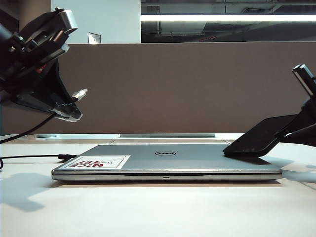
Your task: Pick up the charging cable and the phone, plug the charging cable into the charging port on the phone, and finally place them back on the table.
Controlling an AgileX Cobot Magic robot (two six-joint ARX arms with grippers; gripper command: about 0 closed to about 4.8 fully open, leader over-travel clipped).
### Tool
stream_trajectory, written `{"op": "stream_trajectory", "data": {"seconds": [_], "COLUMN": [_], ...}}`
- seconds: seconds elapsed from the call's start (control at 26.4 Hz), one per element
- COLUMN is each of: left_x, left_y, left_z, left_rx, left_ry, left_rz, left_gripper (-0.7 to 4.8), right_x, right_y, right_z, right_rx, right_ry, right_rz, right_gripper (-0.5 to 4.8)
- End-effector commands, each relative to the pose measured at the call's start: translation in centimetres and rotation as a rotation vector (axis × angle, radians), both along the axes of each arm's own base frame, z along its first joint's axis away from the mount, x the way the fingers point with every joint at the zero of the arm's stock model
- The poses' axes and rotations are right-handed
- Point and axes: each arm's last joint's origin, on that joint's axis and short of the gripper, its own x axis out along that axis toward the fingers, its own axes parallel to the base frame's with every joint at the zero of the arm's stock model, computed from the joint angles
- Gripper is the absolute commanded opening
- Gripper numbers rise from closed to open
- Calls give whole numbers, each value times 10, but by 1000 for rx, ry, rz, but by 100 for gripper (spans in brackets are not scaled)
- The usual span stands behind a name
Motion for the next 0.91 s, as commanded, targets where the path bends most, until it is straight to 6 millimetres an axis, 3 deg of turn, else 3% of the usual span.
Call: {"op": "stream_trajectory", "data": {"seconds": [0.04,0.42,0.91], "left_x": [0,0,0], "left_y": [0,0,0], "left_z": [2,2,2], "left_rx": [-6,-6,-7], "left_ry": [-11,-11,-12], "left_rz": [-1,-1,-1], "left_gripper": [-6,-6,-6], "right_x": [-3,-14,-13], "right_y": [0,-1,-2], "right_z": [9,31,92], "right_rx": [-13,-71,-280], "right_ry": [-37,-49,108], "right_rz": [0,17,125], "right_gripper": [-3,-3,-3]}}
